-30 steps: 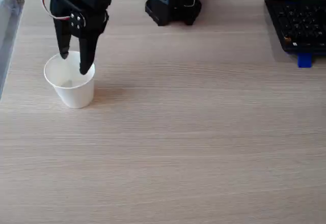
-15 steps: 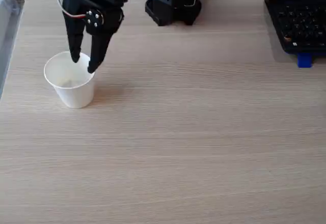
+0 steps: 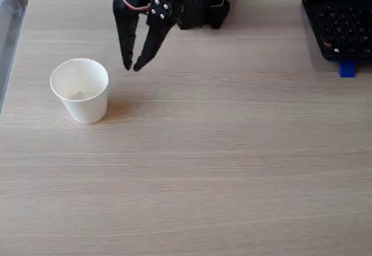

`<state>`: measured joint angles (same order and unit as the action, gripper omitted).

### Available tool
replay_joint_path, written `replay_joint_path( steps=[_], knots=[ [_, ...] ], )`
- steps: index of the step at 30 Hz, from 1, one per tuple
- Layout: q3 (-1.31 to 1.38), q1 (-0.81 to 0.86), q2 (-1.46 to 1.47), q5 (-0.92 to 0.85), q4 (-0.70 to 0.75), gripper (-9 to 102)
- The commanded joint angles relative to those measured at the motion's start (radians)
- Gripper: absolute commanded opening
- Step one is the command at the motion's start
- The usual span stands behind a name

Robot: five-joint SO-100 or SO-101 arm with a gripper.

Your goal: Grasp a block and put it in the bin.

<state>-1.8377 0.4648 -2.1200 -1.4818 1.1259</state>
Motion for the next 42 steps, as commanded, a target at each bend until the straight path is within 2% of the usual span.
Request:
replay_joint_path(
  steps=[1, 9, 23, 32, 42],
  knots=[
    [-0.046, -0.051, -0.103, -0.005, -0.011, 1],
    [-0.144, -0.178, -0.239, 0.025, 0.005, 0],
    [-0.448, -0.383, -0.554, -0.071, -0.005, 0],
    [-0.732, -0.48, -0.833, -0.095, 0.032, 0],
    [-0.96, -0.525, -0.982, -0.103, 0.025, 0]
  ],
)
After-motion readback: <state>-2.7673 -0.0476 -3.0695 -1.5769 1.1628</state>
